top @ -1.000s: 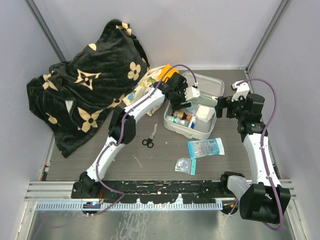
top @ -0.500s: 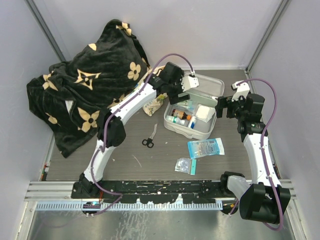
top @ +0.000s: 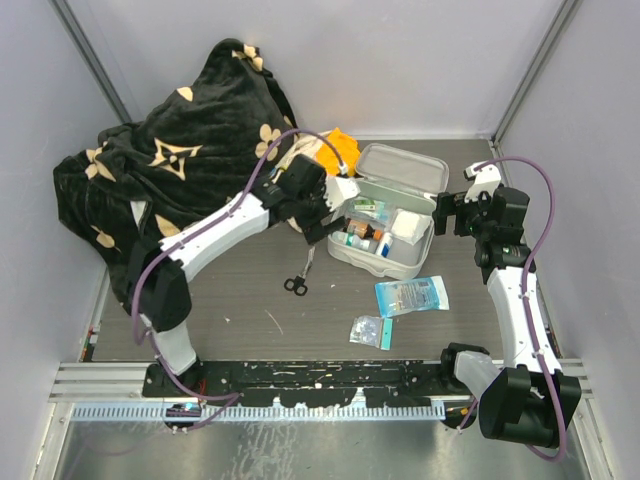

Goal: Organize the medicine kit
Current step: Pick up the scissors from the center of the board.

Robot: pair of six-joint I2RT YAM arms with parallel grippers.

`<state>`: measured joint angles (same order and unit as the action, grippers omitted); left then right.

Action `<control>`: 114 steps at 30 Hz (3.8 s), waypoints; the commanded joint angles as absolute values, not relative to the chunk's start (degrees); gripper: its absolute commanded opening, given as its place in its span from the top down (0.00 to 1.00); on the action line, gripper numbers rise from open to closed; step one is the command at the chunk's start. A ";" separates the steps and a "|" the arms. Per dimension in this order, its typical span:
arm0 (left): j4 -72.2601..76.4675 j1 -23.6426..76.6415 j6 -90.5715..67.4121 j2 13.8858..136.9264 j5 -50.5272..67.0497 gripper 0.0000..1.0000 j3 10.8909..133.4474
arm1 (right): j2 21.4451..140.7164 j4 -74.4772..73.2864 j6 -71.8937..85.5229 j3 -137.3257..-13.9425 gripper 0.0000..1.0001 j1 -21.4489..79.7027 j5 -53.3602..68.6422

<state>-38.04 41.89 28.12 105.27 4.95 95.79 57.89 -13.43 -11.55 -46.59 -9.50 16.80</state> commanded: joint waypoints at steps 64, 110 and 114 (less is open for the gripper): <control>-29.74 43.18 16.84 105.90 8.82 0.65 69.20 | 58.68 -12.15 -12.40 -47.18 0.00 -9.67 19.25; -35.77 43.57 27.71 106.38 6.94 0.74 67.59 | 58.30 -12.30 -12.66 -47.10 0.00 -9.68 19.60; -33.52 43.51 27.42 104.07 6.63 0.80 65.69 | 58.06 -12.15 -12.43 -47.03 0.00 -9.75 19.41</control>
